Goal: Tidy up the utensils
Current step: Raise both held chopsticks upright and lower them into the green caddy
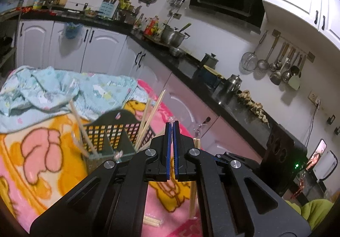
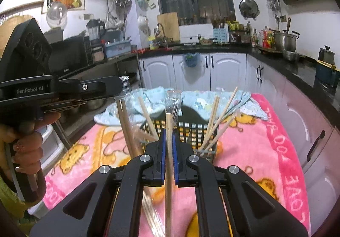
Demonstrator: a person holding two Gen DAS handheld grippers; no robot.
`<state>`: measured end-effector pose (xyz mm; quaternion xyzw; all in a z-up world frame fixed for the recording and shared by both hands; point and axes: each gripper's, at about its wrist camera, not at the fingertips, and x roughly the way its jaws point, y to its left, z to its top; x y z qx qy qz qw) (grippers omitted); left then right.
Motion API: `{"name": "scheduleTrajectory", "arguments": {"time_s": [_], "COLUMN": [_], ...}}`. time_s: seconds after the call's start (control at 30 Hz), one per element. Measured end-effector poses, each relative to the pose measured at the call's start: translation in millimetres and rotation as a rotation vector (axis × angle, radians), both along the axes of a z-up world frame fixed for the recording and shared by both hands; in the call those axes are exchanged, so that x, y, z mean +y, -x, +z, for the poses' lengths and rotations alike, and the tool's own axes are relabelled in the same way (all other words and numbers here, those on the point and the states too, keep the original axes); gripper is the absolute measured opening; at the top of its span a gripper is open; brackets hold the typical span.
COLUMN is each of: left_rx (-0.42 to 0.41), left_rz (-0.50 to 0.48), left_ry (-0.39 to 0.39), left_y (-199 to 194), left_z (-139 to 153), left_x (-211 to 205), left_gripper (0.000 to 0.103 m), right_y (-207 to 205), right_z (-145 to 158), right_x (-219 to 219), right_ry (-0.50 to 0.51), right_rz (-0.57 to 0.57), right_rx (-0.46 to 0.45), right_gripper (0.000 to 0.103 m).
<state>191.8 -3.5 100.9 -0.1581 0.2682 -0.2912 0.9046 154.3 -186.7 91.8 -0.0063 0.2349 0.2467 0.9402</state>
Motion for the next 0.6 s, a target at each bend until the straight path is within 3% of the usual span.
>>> {"name": "scheduleTrajectory", "arguments": {"time_s": [0.6], "left_rx": [-0.155], "left_rz": [0.055], "left_ry": [-0.011], "left_y": [-21], "left_z": [80], "left_x": [10], "left_gripper": [0.0], "right_y": [-31], "right_z": [59], "right_x": [7], "right_ry": [-0.062], "right_rz": [0.006], "right_rx": [-0.205], "right_gripper": [0.006]}}
